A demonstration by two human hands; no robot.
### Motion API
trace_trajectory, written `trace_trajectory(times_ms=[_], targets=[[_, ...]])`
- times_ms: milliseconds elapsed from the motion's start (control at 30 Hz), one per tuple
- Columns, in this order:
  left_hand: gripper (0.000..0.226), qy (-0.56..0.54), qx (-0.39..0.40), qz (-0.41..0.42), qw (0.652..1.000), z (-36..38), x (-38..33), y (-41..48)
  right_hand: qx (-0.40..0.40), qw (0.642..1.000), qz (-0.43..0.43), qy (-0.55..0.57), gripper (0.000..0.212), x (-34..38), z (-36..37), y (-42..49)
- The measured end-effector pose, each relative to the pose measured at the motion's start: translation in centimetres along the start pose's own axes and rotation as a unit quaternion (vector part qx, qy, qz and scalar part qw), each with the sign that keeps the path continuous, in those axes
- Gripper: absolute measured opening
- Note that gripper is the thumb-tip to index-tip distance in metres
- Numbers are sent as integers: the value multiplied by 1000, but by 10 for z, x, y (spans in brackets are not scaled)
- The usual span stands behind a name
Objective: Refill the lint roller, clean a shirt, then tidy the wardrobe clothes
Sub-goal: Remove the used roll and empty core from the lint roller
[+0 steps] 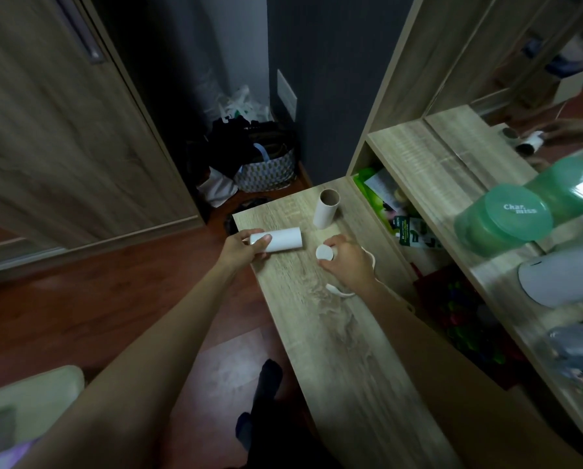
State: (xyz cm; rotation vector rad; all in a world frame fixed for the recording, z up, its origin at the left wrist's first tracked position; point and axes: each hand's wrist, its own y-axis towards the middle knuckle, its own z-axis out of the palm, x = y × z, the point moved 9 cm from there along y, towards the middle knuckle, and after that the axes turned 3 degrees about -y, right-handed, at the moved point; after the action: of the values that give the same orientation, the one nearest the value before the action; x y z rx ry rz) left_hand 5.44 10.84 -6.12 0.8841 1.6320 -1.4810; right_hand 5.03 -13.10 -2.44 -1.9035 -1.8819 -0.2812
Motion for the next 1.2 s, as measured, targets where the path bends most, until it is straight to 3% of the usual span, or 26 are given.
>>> trace_trajectory(times_ms=[200, 333, 400, 567, 733, 1200], targets=[[31, -6, 22, -11, 1000, 1, 1, 4, 23, 1000, 3, -1, 45, -8, 9, 2], [31, 2, 58, 1, 998, 10, -9, 0, -72, 986, 25, 145, 26, -7, -14, 1], [34, -2, 83, 12, 996, 19, -15, -3, -42, 958, 90, 268, 35, -9, -11, 3], [40, 2, 106, 47, 993, 38, -30, -10, 129, 832, 197, 503, 38, 2, 17, 0], [36, 52, 119, 93, 987, 43, -42, -13, 125, 765, 205, 598, 32, -7, 20, 0], [34, -7, 143, 76, 987, 45, -42, -21, 115, 760, 211, 604, 18, -12, 14, 2]])
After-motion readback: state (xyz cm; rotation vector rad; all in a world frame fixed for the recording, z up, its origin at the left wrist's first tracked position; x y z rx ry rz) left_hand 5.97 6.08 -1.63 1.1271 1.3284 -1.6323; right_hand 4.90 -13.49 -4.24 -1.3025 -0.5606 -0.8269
